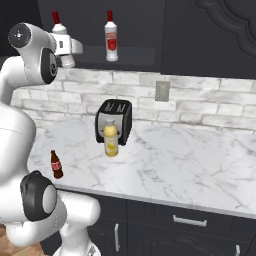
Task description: Sort all alcoholic drinks to one cabinet, and non-alcoholic drinks to the other.
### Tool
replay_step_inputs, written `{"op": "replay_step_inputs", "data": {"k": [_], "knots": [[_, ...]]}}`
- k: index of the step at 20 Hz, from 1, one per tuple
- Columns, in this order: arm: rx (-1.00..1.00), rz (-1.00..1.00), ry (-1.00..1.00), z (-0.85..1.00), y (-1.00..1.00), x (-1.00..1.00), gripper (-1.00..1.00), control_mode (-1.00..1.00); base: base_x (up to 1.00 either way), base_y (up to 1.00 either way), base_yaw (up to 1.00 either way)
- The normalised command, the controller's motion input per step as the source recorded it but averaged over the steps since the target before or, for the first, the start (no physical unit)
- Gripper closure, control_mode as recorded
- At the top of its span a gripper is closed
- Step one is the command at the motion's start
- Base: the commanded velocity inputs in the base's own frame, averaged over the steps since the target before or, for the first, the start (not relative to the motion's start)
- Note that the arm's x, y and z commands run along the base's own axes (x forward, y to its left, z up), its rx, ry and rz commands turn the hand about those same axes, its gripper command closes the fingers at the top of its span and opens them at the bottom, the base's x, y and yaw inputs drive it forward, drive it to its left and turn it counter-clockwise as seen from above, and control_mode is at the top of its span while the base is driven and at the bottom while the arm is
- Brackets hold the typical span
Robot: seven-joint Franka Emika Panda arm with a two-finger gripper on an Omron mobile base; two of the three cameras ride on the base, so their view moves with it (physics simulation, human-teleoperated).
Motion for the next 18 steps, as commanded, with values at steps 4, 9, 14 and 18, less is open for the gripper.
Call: {"op": "replay_step_inputs", "data": {"k": [4,9,14,18], "knots": [[0.00,0.00,0.00,0.00,0.03,0.25,1.00,-1.00,0.00,0.00,0.00],[0.00,0.00,0.00,0.00,0.01,0.22,1.00,-1.00,0.00,0.00,0.00],[0.00,0.00,0.00,0.00,0.01,0.22,1.00,-1.00,0.00,0.00,0.00],[0.00,0.00,0.00,0.00,0.03,0.24,1.00,-1.00,0.00,0.00,0.00]]}}
